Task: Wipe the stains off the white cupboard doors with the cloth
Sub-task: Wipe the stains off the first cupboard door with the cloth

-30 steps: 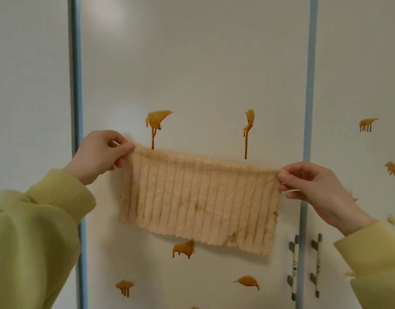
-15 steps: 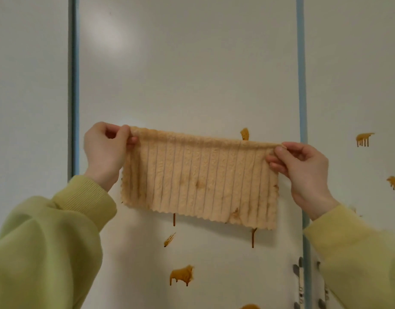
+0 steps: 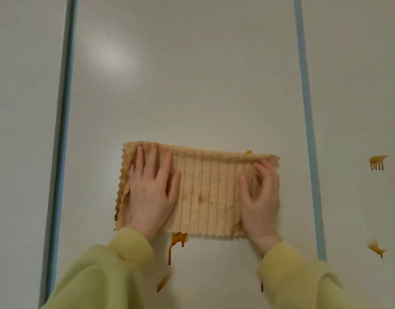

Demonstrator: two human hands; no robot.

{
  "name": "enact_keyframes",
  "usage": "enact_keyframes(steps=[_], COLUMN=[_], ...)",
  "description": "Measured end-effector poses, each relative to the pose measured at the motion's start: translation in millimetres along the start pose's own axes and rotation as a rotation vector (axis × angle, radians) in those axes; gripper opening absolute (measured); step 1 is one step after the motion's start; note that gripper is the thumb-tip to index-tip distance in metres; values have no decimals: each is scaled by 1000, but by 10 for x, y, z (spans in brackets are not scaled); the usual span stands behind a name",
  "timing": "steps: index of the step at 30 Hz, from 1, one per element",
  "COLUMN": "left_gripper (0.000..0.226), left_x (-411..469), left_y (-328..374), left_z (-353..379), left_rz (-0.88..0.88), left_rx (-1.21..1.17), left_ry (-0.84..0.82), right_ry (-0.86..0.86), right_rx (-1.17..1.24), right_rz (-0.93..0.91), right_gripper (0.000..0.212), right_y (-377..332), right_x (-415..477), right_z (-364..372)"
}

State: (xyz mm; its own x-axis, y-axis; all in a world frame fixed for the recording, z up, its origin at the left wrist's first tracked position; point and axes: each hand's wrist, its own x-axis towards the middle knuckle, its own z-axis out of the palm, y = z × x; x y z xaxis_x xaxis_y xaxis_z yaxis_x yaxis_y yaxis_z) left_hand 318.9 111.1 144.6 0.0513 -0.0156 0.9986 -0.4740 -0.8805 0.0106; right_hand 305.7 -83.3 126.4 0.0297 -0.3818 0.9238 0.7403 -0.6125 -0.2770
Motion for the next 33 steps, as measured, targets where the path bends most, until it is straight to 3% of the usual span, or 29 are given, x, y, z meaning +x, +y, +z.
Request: enact_keyframes(steps=[3,10,21,33], left_gripper=[65,65,67,62], left_x=[39,47,78,250], left_y=[41,41,0,-218], left_z=[34,40,37,-45], left_rz=[11,-19,1,185], left_rx=[149,297,246,276], left_ry=[-56,-98,-127,-91], right_ry=[2,-147,-217,-359], right_rx=[-139,-461,-608,-619], right_rz=[-20,-62,-84,-268], right_gripper=[56,66,85,75], right_y=[79,124,91,-359], right_x=[14,13,24,239], right_z=[126,142,183,596])
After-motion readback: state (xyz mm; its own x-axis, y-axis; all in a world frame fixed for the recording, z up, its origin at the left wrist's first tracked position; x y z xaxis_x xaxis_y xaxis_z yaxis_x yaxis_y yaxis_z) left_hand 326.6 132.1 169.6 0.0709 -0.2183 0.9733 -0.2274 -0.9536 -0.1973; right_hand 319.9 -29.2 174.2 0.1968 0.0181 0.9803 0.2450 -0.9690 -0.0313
